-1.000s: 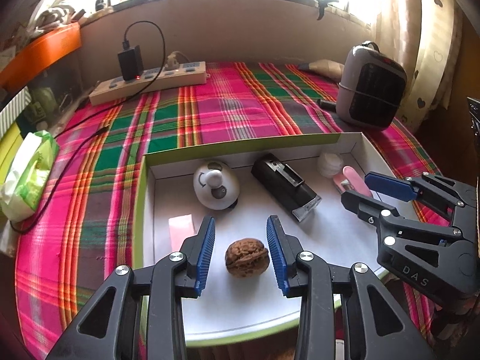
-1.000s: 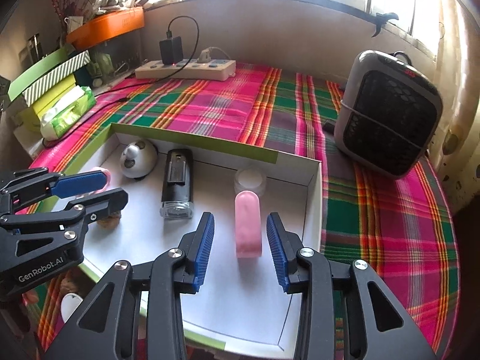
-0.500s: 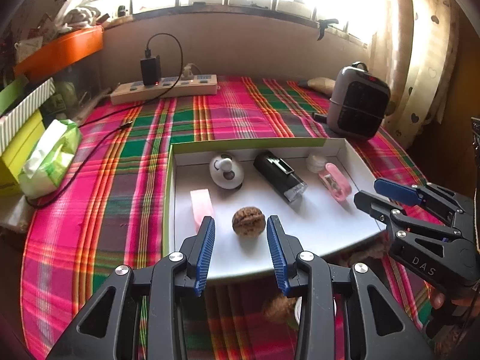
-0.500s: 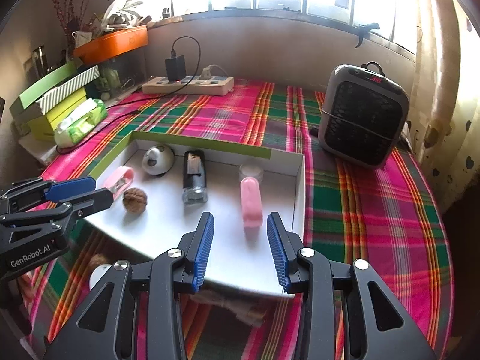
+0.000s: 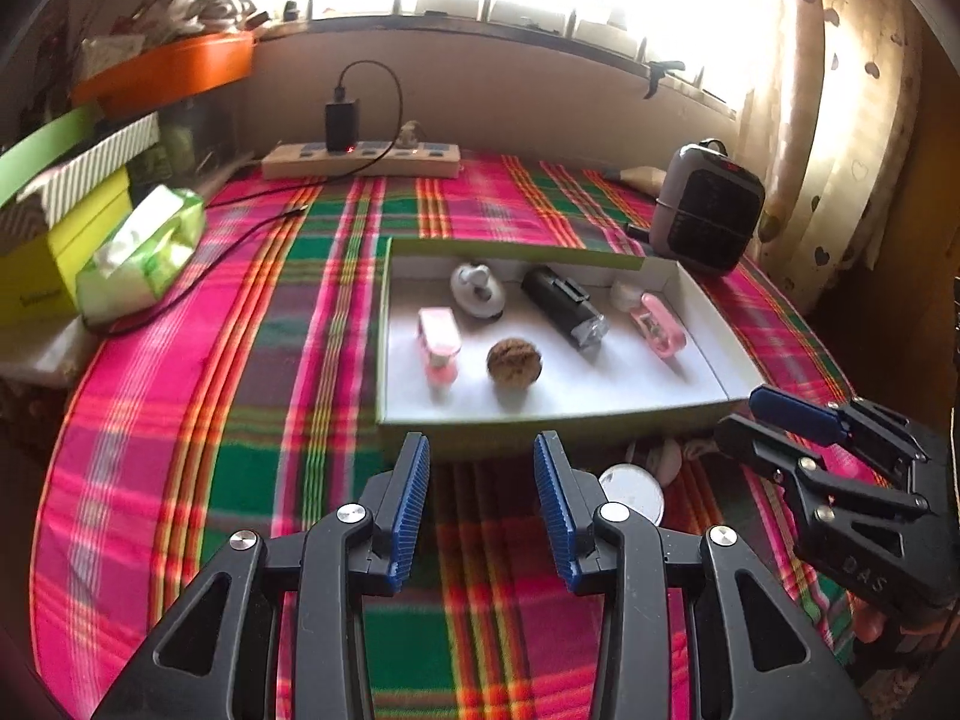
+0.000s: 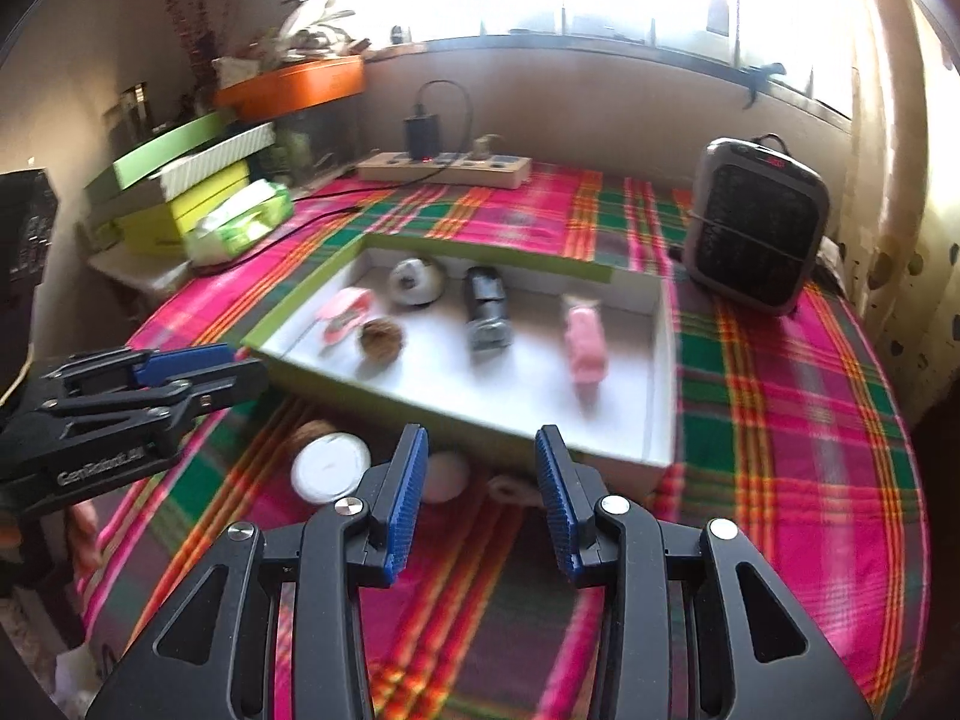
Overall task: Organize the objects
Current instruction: 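Withdraw both grippers from the lid toward the remaining items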
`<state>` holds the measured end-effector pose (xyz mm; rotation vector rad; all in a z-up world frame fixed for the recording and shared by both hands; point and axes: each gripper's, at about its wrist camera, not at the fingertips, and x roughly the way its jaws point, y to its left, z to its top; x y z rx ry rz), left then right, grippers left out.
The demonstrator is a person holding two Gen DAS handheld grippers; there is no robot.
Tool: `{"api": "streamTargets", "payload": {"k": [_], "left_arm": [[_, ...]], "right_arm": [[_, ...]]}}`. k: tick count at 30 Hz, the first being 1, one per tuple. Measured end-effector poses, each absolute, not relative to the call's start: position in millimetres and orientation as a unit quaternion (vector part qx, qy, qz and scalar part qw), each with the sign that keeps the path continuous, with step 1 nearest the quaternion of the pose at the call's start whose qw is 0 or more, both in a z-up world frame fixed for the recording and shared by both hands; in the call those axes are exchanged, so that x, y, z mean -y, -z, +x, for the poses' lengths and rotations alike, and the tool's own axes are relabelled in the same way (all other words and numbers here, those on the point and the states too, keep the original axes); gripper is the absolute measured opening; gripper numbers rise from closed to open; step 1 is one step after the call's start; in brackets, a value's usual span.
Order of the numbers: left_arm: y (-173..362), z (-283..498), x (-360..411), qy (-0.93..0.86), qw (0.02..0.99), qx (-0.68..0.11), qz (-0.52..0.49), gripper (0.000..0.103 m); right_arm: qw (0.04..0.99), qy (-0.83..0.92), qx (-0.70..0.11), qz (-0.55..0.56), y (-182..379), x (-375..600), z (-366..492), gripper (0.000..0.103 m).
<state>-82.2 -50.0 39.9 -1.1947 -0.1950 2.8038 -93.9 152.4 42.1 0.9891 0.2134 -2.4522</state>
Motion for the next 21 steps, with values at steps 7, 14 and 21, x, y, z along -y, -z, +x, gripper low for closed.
{"api": "streamTargets", "payload": {"k": [7,14,21], "left_arm": [[-30.7,-66.6,57.7,-0.914,0.040,0.071,-0.397,0.035],[-23.5,-58.0,67.9,-0.911,0.039,0.083,-0.402,0.035],[-19.9,-52.5,77.0,-0.909,0.036,0.089,-0.405,0.035]], "right_arm": [[0.281,0.884,-0.074,0.365,-33.9,-134.0,-76.4,0.048],[0.291,0.876,-0.094,0.372,-24.5,-115.0,-74.4,0.049],[0.287,0.872,-0.103,0.384,-15.0,-100.3,-81.8,0.051]]}}
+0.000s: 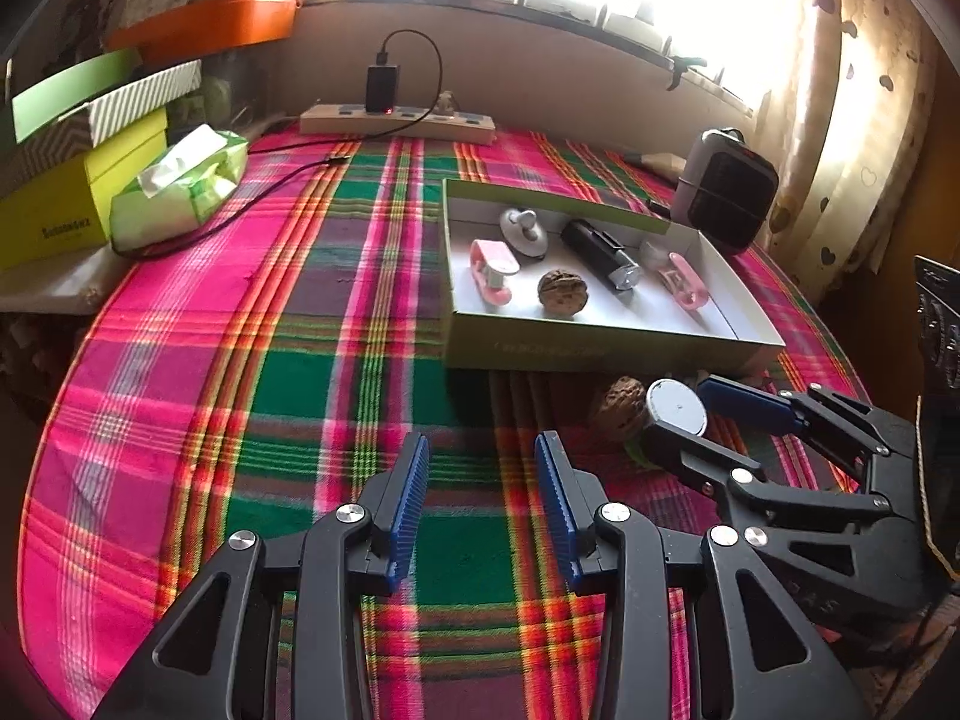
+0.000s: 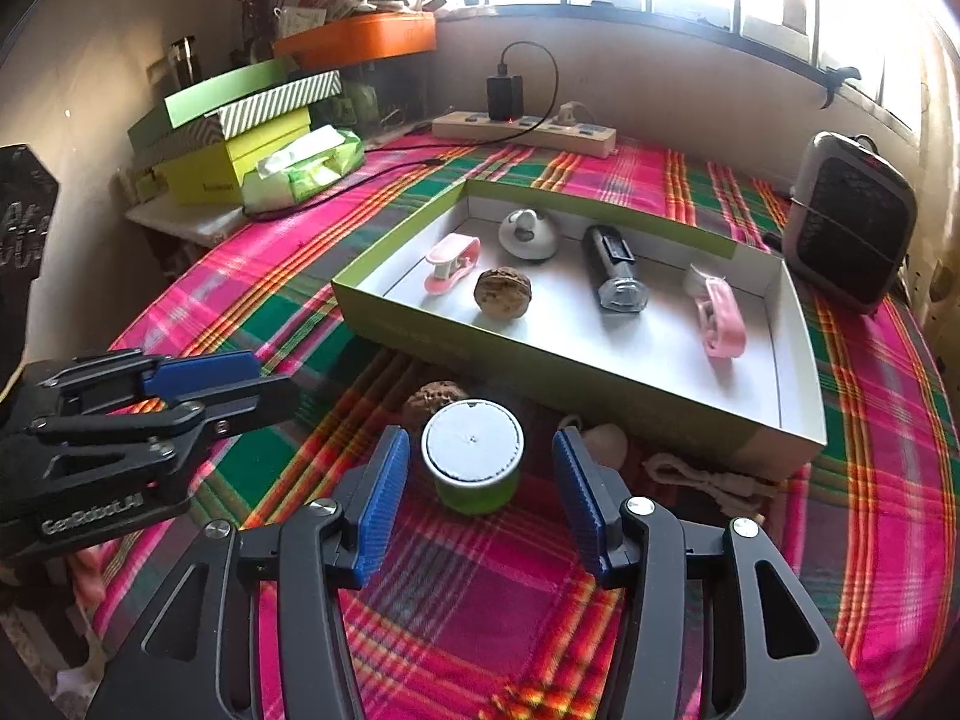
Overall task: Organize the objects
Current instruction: 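Withdraw both grippers from the lid toward the remaining items, then close the right gripper on the green-rimmed white round container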
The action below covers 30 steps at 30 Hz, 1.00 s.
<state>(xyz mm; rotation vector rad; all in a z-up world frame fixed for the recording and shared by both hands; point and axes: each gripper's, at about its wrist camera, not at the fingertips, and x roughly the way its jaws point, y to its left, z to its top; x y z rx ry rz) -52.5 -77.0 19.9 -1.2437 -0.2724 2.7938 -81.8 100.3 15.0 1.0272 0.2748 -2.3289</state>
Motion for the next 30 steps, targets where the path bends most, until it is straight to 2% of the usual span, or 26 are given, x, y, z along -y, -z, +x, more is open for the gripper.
{"api": "streamTargets", "payload": {"k": [8,12,13,26,30], "left_arm": [[-16.9,-52.1,82.8,-0.907,0.038,0.090,-0.408,0.035],[-18.0,-53.2,82.5,-0.908,0.043,0.091,-0.407,0.035],[-18.0,-53.7,82.0,-0.908,0.045,0.091,-0.408,0.035],[-19.4,-62.7,65.0,-0.903,0.082,0.086,-0.412,0.035],[-18.8,-67.1,55.0,-0.900,0.099,0.081,-0.417,0.039]], "right_arm": [[0.285,0.872,-0.109,0.383,-12.2,-96.8,-84.3,0.051],[0.282,0.874,-0.110,0.379,-12.7,-97.8,-82.9,0.037],[0.281,0.875,-0.111,0.378,-12.9,-98.2,-82.9,0.036],[0.269,0.878,-0.100,0.383,-14.4,-121.1,-74.6,0.036],[0.258,0.881,-0.095,0.384,-15.7,-134.3,-72.7,0.036]]}}
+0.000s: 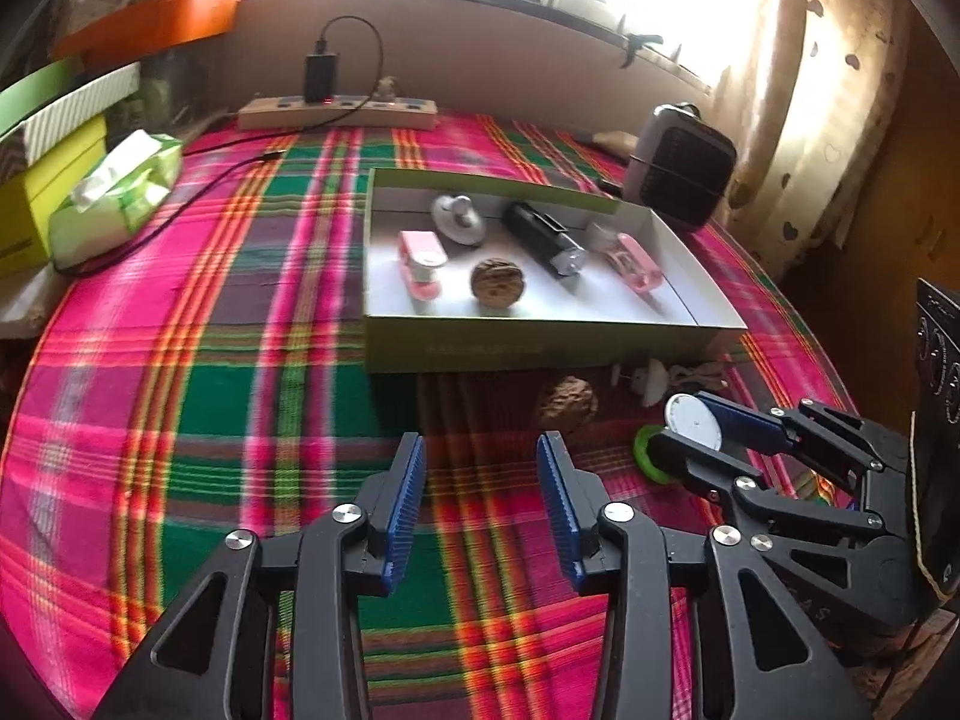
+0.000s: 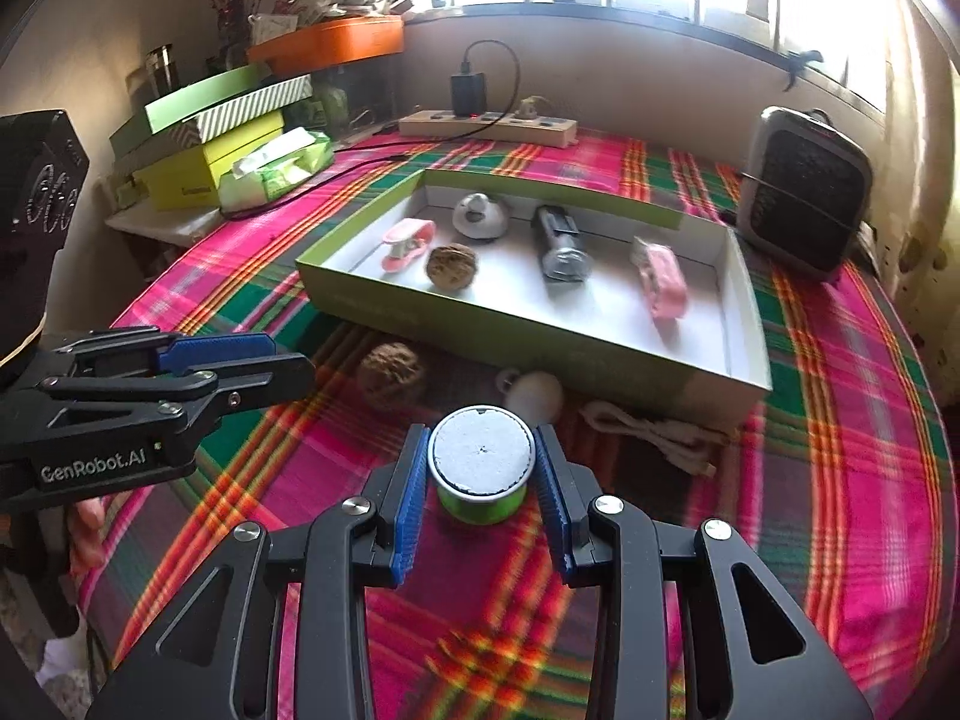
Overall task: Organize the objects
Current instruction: 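Close the right gripper on the green-rimmed white round container, then close the left gripper on the second walnut while the right gripper lifts the container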
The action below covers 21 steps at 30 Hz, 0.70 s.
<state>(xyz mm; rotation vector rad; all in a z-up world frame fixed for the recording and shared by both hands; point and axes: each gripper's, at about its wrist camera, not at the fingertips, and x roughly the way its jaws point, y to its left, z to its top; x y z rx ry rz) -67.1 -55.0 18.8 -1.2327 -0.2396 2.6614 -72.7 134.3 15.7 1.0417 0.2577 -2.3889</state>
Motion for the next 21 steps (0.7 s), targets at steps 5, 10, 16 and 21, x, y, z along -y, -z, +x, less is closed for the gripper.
{"api": "streamTargets", "payload": {"k": [5,10,16,21], "left_arm": [[-18.0,-77.4,42.3,-0.895,0.116,0.077,-0.423,0.040],[-15.4,-86.8,29.9,-0.892,0.126,0.066,-0.428,0.040],[-10.2,-96.3,19.1,-0.888,0.125,0.052,-0.439,0.040],[-7.5,-102.0,16.7,-0.888,0.111,0.052,-0.443,0.040]], "right_arm": [[0.238,0.889,-0.091,0.381,-18.9,-156.9,-67.2,0.036],[0.214,0.894,-0.086,0.385,-18.5,-177.4,-67.3,0.036],[0.190,0.900,-0.072,0.385,-19.2,-198.8,-68.8,0.036],[0.176,0.903,-0.074,0.386,-16.7,-207.9,-72.5,0.036]]}}
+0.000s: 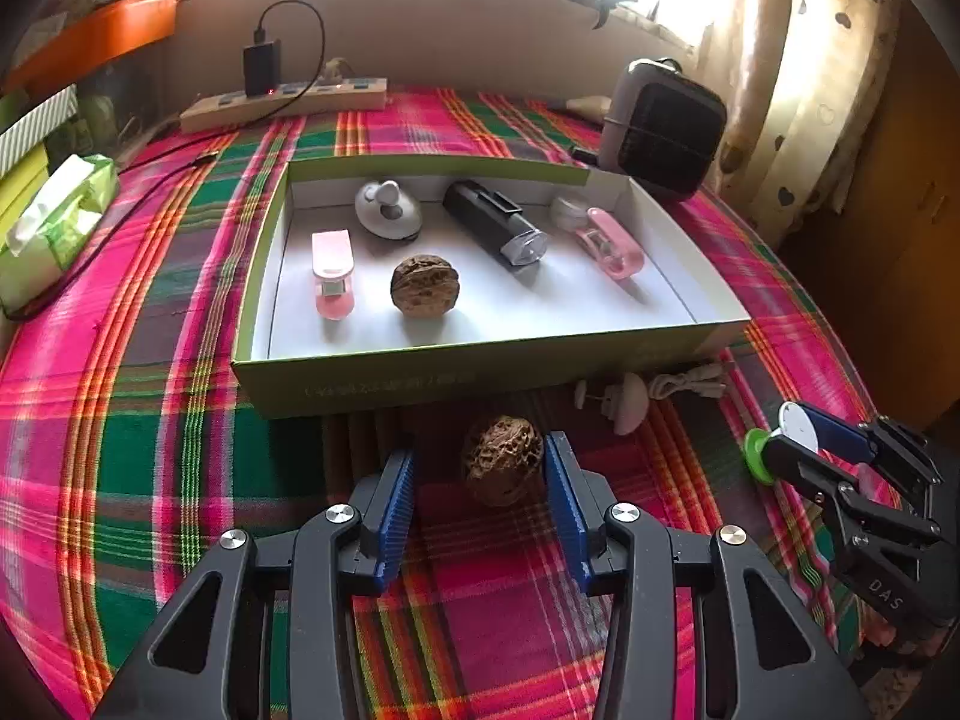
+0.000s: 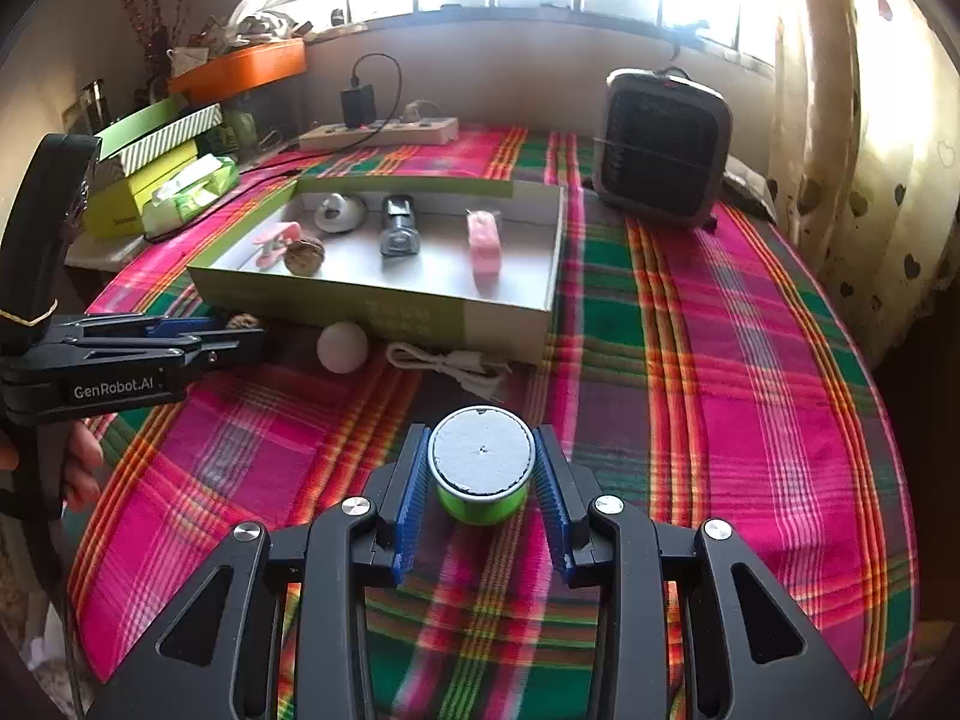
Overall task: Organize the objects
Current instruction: 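Close the left gripper on the second walnut while the right gripper lifts the container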
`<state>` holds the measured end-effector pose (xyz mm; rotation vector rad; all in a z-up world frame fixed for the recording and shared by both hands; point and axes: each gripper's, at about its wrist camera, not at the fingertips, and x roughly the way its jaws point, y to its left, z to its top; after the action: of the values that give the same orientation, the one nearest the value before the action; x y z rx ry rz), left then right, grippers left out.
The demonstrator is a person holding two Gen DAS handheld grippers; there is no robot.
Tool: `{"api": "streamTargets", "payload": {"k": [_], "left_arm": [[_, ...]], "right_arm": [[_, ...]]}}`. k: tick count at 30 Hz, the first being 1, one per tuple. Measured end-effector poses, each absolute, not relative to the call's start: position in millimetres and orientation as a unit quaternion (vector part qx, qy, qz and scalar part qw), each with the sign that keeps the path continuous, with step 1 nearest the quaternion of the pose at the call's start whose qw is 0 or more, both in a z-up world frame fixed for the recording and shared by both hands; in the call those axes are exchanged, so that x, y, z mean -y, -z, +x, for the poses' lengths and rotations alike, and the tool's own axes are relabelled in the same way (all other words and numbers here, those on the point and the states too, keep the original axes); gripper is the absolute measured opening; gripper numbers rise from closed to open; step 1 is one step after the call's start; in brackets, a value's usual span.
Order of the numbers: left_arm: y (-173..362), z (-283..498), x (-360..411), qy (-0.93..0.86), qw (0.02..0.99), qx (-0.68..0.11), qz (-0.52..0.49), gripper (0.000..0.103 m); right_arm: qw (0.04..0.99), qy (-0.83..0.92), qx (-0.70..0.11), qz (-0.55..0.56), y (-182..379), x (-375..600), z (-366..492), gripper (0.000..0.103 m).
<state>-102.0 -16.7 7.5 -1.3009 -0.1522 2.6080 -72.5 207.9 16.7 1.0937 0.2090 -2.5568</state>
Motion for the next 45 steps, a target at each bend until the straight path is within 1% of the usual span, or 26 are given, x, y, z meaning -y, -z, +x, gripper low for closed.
{"api": "streamTargets", "payload": {"k": [9,10,12,21,27,30,32,33,34,37,45], "left_arm": [[-7.3,-105.3,12.8,-0.889,0.104,0.041,-0.443,0.040],[-7.1,-105.2,12.9,-0.890,0.104,0.042,-0.443,0.040],[-7.1,-105.9,13.0,-0.890,0.104,0.041,-0.443,0.040],[-6.7,-108.0,11.3,-0.892,0.095,0.029,-0.441,0.040],[-6.5,-110.0,11.5,-0.893,0.092,0.035,-0.439,0.040],[-6.5,-109.7,10.9,-0.894,0.090,0.032,-0.438,0.040],[-6.4,-109.6,9.0,-0.895,0.088,0.024,-0.437,0.040],[-6.5,-109.7,8.4,-0.895,0.086,0.021,-0.437,0.039],[-6.4,-109.9,7.8,-0.896,0.082,0.018,-0.437,0.036],[-6.4,-111.0,9.5,-0.897,0.073,0.014,-0.436,0.028],[-6.8,-110.5,12.2,-0.898,0.073,0.018,-0.434,0.027]], "right_arm": [[0.192,0.896,-0.062,0.396,-11.5,-213.9,-73.5,0.036],[0.195,0.893,-0.061,0.401,-9.3,-213.9,-73.1,0.041],[0.192,0.890,-0.061,0.409,-6.3,-214.4,-73.6,0.045],[0.183,0.885,-0.065,0.423,-2.1,-214.0,-82.2,0.045],[0.178,0.885,-0.079,0.423,-1.4,-210.2,-83.3,0.045],[0.178,0.885,-0.084,0.422,-1.3,-209.4,-82.7,0.045],[0.177,0.885,-0.084,0.421,-1.6,-209.9,-83.0,0.040],[0.177,0.886,-0.083,0.421,-1.7,-210.1,-82.8,0.036],[0.177,0.886,-0.084,0.421,-1.9,-209.9,-82.8,0.035],[0.178,0.886,-0.086,0.420,-1.8,-209.5,-82.4,0.035],[0.180,0.885,-0.086,0.420,-1.9,-209.0,-82.3,0.035]]}}
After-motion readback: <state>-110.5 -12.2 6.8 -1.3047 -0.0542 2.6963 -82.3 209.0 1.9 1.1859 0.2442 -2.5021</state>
